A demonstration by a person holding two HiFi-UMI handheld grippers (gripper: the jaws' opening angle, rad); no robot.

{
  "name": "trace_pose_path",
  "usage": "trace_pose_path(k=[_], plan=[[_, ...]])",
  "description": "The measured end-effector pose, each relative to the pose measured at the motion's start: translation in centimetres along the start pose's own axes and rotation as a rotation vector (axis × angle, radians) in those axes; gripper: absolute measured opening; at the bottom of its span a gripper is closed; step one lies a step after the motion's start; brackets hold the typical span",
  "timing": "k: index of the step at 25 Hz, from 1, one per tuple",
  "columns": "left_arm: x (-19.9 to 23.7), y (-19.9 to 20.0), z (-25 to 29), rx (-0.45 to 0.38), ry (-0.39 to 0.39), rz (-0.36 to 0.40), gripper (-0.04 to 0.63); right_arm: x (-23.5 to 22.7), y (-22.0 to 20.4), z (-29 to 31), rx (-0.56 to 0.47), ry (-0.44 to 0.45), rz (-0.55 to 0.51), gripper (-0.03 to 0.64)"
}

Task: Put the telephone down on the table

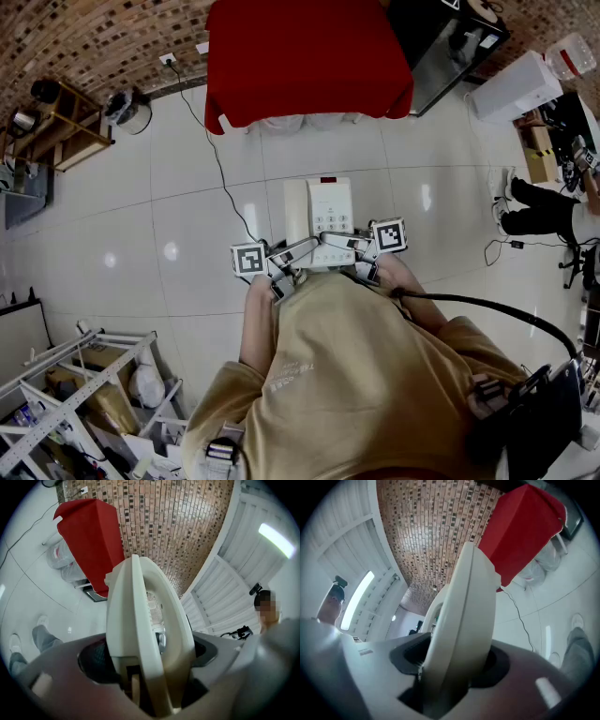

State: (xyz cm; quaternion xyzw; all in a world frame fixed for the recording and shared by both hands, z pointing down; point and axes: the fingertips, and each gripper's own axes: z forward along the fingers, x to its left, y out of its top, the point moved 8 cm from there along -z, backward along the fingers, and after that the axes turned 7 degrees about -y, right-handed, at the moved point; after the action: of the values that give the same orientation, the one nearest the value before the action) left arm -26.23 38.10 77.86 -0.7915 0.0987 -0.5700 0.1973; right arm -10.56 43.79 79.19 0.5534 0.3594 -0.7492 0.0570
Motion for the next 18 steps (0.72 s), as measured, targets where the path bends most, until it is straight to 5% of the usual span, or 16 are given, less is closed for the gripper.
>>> trace_pose_path(k=[3, 7, 13, 18], plan=[[2.1, 2.7, 0.7, 0.021, 0.004, 0.029, 0.391, -2.2, 2.4, 0.8, -0.016, 0.013, -0.017, 0.239], [5.1, 5.9, 2.5, 0.007, 0.066, -0.027, 0.391, -5.5, 6.8, 1.1, 0.001, 0.052, 0.007, 0.239], [5.6, 14.1, 6.9, 0.005, 0.108, 0.109, 0.391, -5.9, 16.9, 1.0, 0.048, 0.122, -0.088, 0.247], [5.8, 20.7, 13.4, 0.011, 0.126, 0.113, 0.39, -6.6, 25.4, -1.7, 0.022, 0.15, -0.082, 0.247]])
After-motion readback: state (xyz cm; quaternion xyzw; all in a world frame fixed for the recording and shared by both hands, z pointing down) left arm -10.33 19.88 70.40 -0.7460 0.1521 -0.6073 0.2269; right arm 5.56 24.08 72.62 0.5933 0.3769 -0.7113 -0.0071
